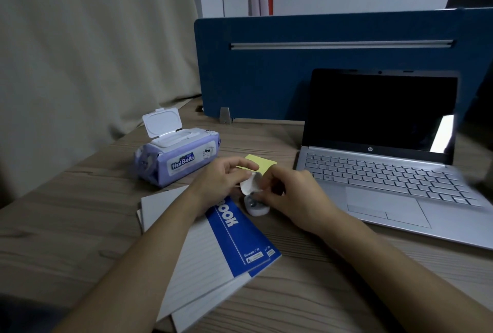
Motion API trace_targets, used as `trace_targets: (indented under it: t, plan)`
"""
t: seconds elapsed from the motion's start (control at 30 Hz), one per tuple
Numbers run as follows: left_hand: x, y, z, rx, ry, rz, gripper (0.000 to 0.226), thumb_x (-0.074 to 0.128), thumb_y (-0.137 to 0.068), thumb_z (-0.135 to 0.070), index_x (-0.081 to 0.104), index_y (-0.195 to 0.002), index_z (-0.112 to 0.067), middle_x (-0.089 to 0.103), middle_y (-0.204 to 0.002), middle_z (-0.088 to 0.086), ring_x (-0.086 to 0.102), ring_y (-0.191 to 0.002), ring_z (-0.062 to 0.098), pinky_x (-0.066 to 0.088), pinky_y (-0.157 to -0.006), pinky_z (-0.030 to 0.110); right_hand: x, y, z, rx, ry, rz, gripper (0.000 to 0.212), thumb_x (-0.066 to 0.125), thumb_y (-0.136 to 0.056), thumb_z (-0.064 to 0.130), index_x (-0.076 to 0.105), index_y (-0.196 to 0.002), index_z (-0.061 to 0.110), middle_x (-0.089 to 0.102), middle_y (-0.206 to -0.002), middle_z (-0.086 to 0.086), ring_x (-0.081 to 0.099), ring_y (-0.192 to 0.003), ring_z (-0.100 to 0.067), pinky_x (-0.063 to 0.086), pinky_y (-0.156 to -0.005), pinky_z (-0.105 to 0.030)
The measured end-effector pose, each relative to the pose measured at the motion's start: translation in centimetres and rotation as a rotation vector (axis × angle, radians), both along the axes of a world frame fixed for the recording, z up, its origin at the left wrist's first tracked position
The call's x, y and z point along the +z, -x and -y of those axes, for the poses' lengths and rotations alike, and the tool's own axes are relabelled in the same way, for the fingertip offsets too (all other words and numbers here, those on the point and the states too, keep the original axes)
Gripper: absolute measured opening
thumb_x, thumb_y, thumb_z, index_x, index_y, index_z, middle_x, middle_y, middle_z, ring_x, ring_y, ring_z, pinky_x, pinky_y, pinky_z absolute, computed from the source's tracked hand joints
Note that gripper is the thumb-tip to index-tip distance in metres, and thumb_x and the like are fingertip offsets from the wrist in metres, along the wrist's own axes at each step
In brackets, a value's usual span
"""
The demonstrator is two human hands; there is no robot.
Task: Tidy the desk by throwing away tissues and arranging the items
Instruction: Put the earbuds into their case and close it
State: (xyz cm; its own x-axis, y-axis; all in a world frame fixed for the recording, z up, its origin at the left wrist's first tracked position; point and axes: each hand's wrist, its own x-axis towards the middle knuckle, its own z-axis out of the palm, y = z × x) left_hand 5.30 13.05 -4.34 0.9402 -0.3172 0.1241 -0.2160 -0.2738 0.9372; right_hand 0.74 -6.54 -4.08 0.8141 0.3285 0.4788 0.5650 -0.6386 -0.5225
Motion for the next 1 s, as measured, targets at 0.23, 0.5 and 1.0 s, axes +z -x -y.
trace_targets:
  t: [0.23, 0.5, 1.0]
  plan:
    - [-0.1, -0.1, 0.0, 0.01, -0.012, 0.019, 0.03, 0.066, -0.079, -0.048, 0.073, -0.102, -0.031, 0.075, -0.091, 0.018, 0.067, -0.087, 0.053, 0.055, -0.075, 0.056, 0.3, 0.4, -0.1, 0.08, -0.093, -0.08, 0.011, 0.058, -0.092, 0.013, 0.067, -0.095, 0.017, 0.073, -0.078, 0.005, 0.067, -0.076, -0.006, 0.054, -0.074, -0.033]
    - [-0.1, -0.1, 0.0, 0.054, -0.045, 0.046, 0.022, 0.065, -0.083, -0.041, 0.074, -0.101, -0.031, 0.078, -0.094, 0.002, 0.074, -0.089, 0.028, 0.056, -0.089, 0.057, 0.6, 0.7, 0.2, 0.167, -0.189, -0.198, 0.026, 0.05, -0.09, -0.001, 0.066, -0.105, 0.014, 0.077, -0.086, 0.003, 0.07, -0.089, -0.005, 0.054, -0.086, -0.034]
    - [-0.5, -0.7, -0.3, 0.173, -0.031, 0.089, 0.013, 0.065, -0.089, -0.033, 0.073, -0.099, -0.032, 0.078, -0.093, 0.0, 0.074, -0.089, 0.024, 0.058, -0.087, 0.054, -0.9, -3.0, 2.6, -0.308, 0.241, 0.133, 0.018, 0.06, -0.089, 0.018, 0.065, -0.106, 0.021, 0.068, -0.106, 0.002, 0.056, -0.098, -0.021, 0.05, -0.083, -0.042]
